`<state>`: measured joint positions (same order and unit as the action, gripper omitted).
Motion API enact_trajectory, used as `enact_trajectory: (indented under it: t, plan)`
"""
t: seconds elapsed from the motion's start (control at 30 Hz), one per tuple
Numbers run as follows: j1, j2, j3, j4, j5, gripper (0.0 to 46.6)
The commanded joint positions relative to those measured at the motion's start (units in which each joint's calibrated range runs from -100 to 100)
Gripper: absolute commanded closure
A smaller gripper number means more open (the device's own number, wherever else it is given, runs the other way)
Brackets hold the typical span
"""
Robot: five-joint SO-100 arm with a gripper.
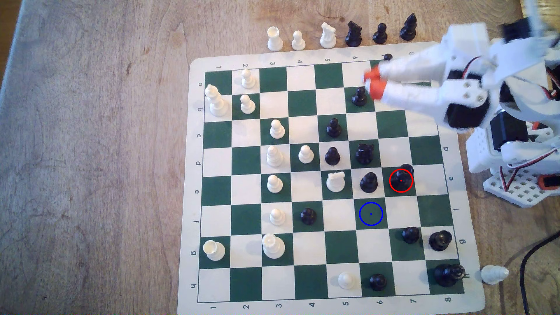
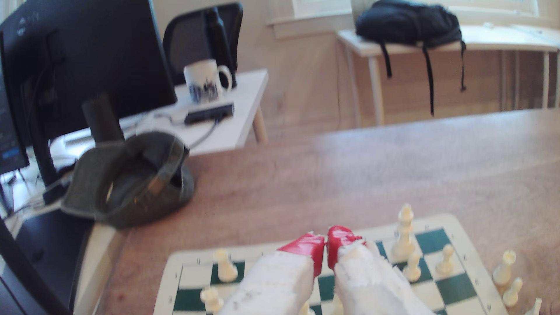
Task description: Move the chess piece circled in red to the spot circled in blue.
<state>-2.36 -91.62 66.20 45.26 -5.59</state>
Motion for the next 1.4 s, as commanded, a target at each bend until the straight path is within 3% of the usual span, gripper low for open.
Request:
enact_trajectory:
  t: [0.0, 0.07, 0.13, 0.3, 0.37, 0.6, 0.73, 1.37]
  plan:
    - [-2.14, 3.59, -7.81, 15.43, 1.42, 42.7]
    - [-2.61, 4.61, -7.9, 20.18, 6.01, 41.3]
    - [-3.15, 4.78, -7.45, 23.13, 7.91, 40.1]
    - [-3.86, 6.73, -6.36, 30.5, 8.3, 30.4]
    - [-3.86, 7.92, -6.36, 32.71, 8.64, 29.9]
    - [-3.31, 13.52, -5.82, 38.85, 9.13, 31.5]
    - [-5.66, 13.69, -2.74, 39.84, 8.74, 33.2]
    - [-7.69, 22.27, 3.88, 31.24, 8.94, 33.6]
